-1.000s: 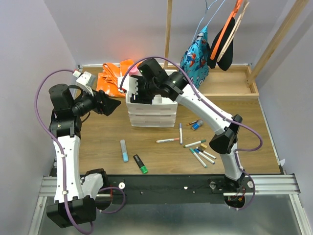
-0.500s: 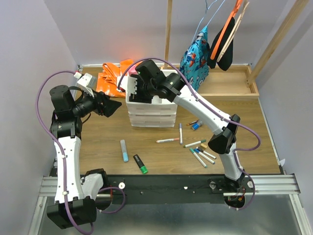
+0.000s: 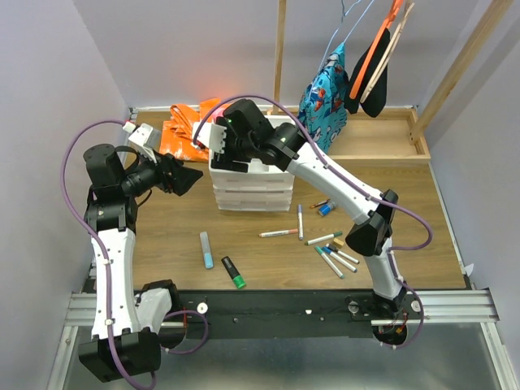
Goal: Sort the stationery into containers
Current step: Place the stationery in the storage box, then pick up the stationery from the center of the board.
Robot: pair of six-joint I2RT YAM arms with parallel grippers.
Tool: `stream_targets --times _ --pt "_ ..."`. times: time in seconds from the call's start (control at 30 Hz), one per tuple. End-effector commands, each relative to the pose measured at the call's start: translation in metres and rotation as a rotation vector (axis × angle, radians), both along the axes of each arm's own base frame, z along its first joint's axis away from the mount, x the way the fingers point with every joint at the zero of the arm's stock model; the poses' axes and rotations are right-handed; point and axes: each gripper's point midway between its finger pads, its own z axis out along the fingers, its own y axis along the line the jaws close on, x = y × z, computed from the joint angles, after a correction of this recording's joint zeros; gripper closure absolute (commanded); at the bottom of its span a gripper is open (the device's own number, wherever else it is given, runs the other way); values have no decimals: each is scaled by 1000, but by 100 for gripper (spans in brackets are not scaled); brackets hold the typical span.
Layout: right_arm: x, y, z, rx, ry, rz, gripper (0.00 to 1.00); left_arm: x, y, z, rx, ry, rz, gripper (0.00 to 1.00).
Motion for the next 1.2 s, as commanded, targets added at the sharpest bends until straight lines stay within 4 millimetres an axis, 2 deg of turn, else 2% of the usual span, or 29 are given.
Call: stream_targets --times 0.0,0.03,0.07,0.17,0.2,0.3,0.4,0.43,0.47,0.53,0.57,0.63,0.67,0.73,0.77,0.83,0.87,0.9,0.97,1.03,1.1,1.17 --pt "-6 -4 21 53 0 -57 17 -5 -3 10 -4 -35 -19 14" --pt "-9 -8 22 51 11 -67 17 -7 -3 12 0 -41 -20 14" --pt "-11 -15 34 66 1 -82 16 -8 -3 16 7 -50 -19 14" --pt "-19 -31 50 94 9 -129 14 -14 -2 23 34 -67 -7 14" --pt "-26 -41 62 120 14 -144 13 -14 2 23 68 -82 14 14" --pt "-41 -65 73 164 51 -211 11 -22 11 13 167 -62 39 14" --pt "-57 -83 72 220 122 -290 11 -38 15 3 209 2 65 13" --pt "-69 -95 69 228 149 -304 11 -42 19 -3 242 15 72 13" --pt "-77 -98 67 246 182 -303 11 -53 19 -18 261 73 62 14" --pt "-93 -109 60 251 238 -304 11 -69 23 -32 330 72 57 15" --pt "-104 -119 61 251 249 -290 11 -80 25 -50 398 76 17 15" --pt "-109 -133 65 271 245 -311 9 -95 25 -55 476 3 -16 14" --pt "-115 -146 66 284 252 -318 8 -95 30 -55 505 -19 14 11" --pt "-124 -158 62 284 277 -332 8 -100 30 -52 524 -39 12 10" --pt "-126 -164 61 304 305 -342 8 -108 26 -53 526 -20 -27 11" --pt "-131 -182 58 366 369 -397 8 -113 27 -62 609 -32 -127 13" --pt "-132 -189 54 397 421 -408 8 -127 25 -72 631 8 -195 14" --pt "-139 -199 40 405 466 -444 9 -128 26 -74 700 -50 -290 15" --pt "-136 -210 30 439 507 -492 9 -138 28 -85 752 -33 -394 16" --pt "-137 -217 18 437 545 -519 9 -132 36 -97 849 -50 -482 16" --pt "-128 -223 15 429 534 -540 9 -129 40 -113 940 -82 -610 16" --pt "-113 -229 18 423 493 -569 10 -123 52 -127 1117 -195 -786 17"
